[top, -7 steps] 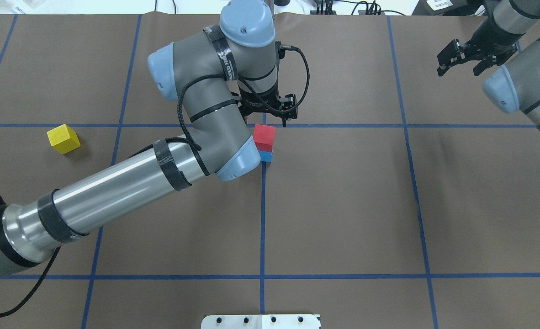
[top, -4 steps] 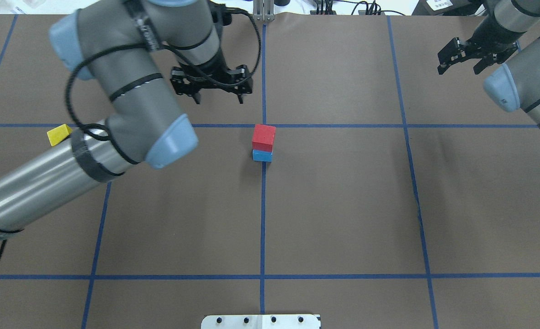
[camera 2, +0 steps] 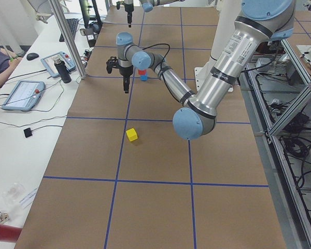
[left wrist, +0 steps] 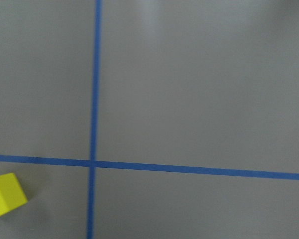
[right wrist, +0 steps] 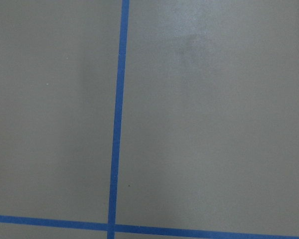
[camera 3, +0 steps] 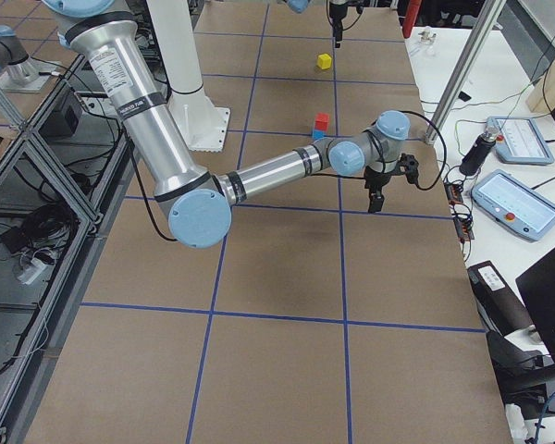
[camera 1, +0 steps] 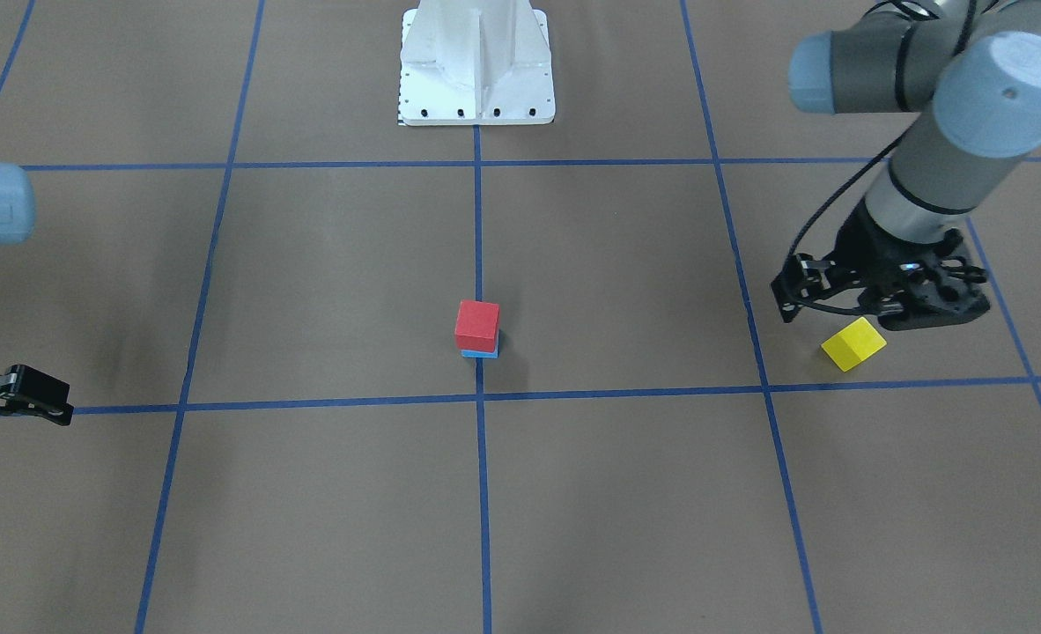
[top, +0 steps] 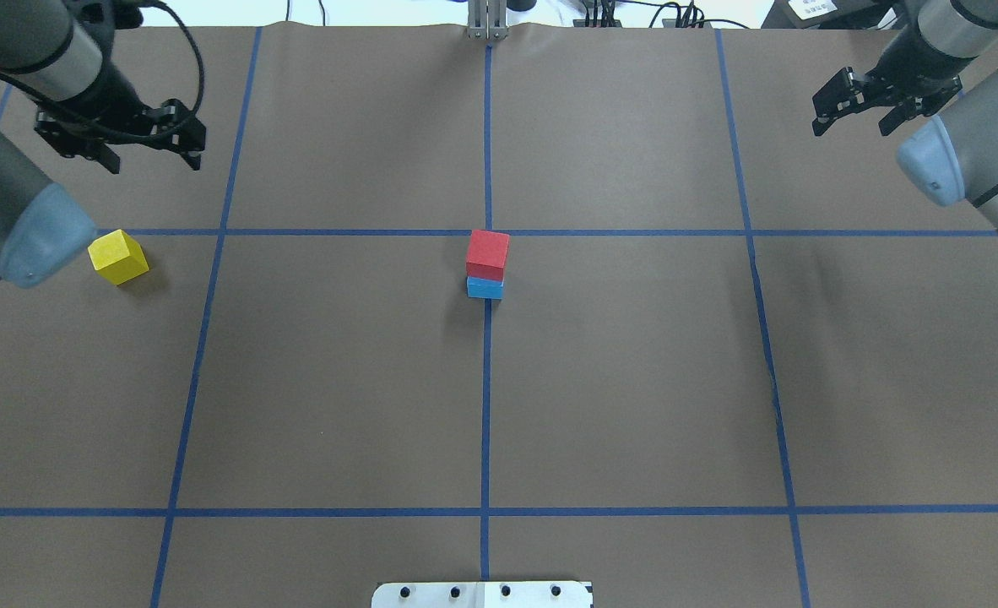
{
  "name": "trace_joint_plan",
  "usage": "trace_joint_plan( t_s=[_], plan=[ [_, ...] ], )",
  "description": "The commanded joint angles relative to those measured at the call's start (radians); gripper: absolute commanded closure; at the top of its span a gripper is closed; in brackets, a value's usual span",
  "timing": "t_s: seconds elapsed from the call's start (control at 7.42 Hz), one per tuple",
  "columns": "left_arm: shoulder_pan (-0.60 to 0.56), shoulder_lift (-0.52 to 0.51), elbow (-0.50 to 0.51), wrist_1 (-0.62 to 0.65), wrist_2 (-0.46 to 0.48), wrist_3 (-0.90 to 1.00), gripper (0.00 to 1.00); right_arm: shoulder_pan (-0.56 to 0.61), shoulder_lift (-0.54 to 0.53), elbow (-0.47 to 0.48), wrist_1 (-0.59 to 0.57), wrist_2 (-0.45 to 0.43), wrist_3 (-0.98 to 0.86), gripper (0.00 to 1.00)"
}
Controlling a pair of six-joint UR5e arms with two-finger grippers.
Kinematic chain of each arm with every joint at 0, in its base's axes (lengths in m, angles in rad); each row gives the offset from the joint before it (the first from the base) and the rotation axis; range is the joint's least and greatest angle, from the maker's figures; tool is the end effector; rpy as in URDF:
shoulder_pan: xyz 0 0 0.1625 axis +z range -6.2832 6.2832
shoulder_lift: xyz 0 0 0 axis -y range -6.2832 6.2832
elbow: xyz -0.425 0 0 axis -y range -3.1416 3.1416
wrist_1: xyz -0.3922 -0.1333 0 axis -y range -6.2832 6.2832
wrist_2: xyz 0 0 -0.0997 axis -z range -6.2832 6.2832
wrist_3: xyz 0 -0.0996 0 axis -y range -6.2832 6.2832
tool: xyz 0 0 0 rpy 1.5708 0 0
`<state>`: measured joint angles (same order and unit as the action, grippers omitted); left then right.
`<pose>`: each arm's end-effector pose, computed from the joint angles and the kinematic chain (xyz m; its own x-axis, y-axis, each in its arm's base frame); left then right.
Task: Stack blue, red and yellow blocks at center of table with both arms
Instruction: 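Raise the left gripper and move it toward the yellow cube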
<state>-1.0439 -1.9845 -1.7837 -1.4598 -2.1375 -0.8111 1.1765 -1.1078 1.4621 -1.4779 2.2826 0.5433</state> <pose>0.2411 -0.5732 0.3456 0.7278 -0.0955 -0.6792 0.1309 0.9914 0.0009 -0.1983 -0.6542 0.4316 0.6846 -0.0419 0.7277 -0.0088 0.9978 0.0657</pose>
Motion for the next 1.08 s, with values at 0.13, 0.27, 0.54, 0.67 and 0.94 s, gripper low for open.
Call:
trace_joint_plan(
  t_s=[0.13, 0.27, 0.54, 0.67, 0.94],
  plan=[
    [-0.025, 0.111, 0.137, -0.223, 0.01, -0.273, 0.0, 0.0, 0.0, 0.0, 0.001, -0.006, 0.0, 0.01],
    [-0.019, 0.121, 0.247, -0.423, 0.049, -0.372, 0.0, -0.003, 0.0, 0.0, 0.001, -0.008, 0.001, 0.01],
    [-0.016, 0.118, 0.333, -0.536, 0.05, -0.384, 0.0, -0.003, 0.002, -0.003, 0.001, -0.008, 0.0, 0.01],
    [-0.016, 0.121, 0.316, -0.531, 0.048, -0.382, 0.0, -0.003, 0.003, -0.003, 0.001, -0.008, -0.002, 0.01],
    [0.001, 0.137, 0.314, -0.531, 0.054, -0.382, 0.0, -0.003, 0.003, -0.005, -0.001, -0.008, -0.003, 0.01]
  ],
)
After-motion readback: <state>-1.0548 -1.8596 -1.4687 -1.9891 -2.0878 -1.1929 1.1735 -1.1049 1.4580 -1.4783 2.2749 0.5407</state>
